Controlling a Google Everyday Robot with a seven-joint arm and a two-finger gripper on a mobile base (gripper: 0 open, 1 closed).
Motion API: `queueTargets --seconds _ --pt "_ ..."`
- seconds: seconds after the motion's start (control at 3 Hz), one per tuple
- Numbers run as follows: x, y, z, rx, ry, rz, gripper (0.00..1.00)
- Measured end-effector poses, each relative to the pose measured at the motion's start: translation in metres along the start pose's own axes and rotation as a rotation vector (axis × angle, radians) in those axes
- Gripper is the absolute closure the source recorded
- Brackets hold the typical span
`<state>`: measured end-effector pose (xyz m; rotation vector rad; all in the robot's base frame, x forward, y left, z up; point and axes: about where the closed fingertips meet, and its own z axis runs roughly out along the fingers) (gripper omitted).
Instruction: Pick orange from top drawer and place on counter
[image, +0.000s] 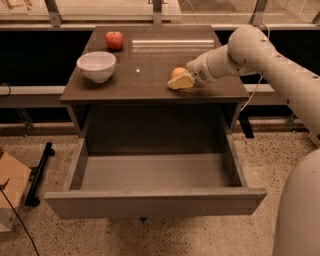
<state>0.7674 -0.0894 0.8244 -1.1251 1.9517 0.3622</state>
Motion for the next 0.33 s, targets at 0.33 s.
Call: queueTargets --seconds 0.33 --pt "-0.0003 -0.0001 0.0 0.0 0.0 0.0 0.0"
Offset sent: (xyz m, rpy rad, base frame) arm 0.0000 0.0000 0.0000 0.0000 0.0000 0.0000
